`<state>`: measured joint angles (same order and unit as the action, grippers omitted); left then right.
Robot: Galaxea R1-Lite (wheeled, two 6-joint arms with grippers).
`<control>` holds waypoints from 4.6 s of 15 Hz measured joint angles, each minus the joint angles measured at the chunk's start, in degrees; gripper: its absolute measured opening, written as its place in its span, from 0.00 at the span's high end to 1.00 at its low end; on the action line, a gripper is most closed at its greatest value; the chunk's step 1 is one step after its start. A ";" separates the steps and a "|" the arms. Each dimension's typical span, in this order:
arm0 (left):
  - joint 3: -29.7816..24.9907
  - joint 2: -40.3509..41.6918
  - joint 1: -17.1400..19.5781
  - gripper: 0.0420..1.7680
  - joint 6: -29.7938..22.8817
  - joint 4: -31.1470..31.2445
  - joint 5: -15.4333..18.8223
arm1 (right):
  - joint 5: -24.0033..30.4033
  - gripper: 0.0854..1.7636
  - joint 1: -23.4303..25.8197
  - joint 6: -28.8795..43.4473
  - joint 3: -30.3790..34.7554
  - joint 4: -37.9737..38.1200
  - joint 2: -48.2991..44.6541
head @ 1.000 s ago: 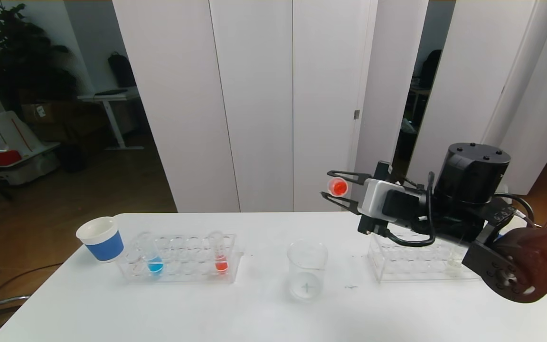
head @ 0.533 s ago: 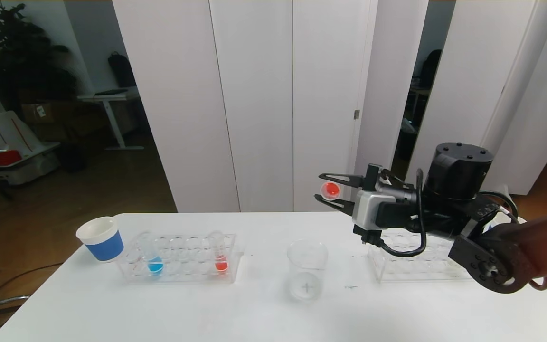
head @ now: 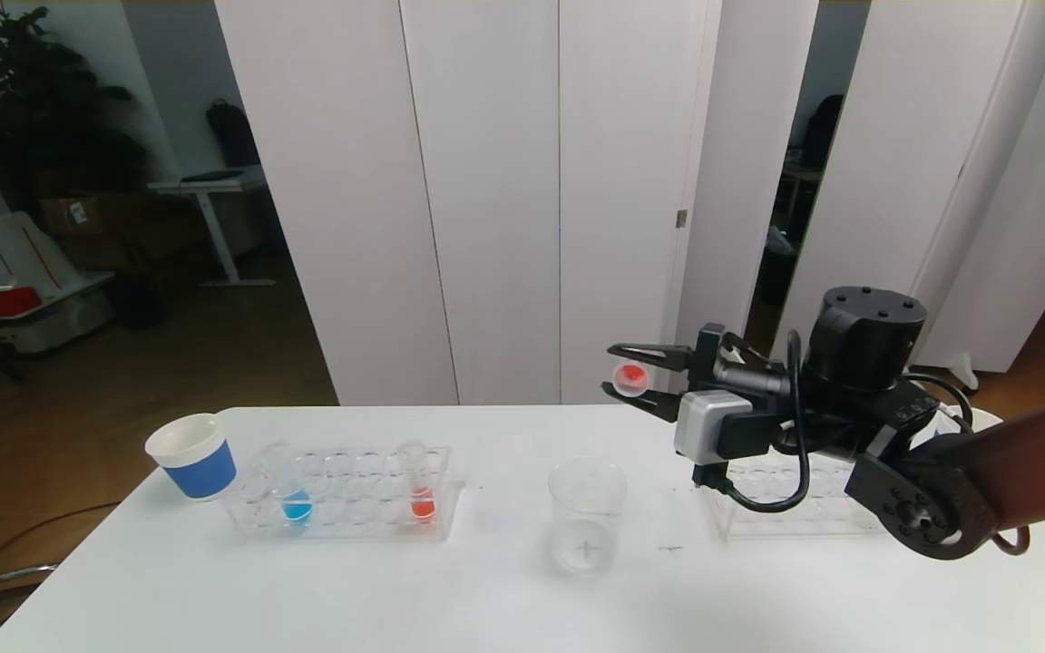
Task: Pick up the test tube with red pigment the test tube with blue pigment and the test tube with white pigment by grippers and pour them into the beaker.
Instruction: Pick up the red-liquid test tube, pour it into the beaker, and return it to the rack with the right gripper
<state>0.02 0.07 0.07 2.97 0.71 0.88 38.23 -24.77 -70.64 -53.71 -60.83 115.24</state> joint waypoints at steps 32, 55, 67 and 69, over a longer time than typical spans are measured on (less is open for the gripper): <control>-0.02 0.00 -0.02 0.03 0.00 0.00 0.00 | -3.91 0.71 0.02 -19.41 -2.55 0.67 4.80; 0.00 0.00 0.00 0.03 0.00 -0.02 -0.02 | -3.89 0.71 -1.07 -26.45 -7.80 0.63 6.31; 0.00 -0.02 0.00 0.03 0.00 0.00 0.00 | -3.93 0.71 -1.60 -28.17 -9.92 0.66 6.79; 0.00 -0.02 0.00 0.03 0.00 0.00 0.00 | -4.39 0.71 -1.77 -27.73 -10.23 0.77 6.81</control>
<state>0.02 0.05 0.07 2.97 0.71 0.88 33.84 -26.54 -98.38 -63.94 -60.06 122.05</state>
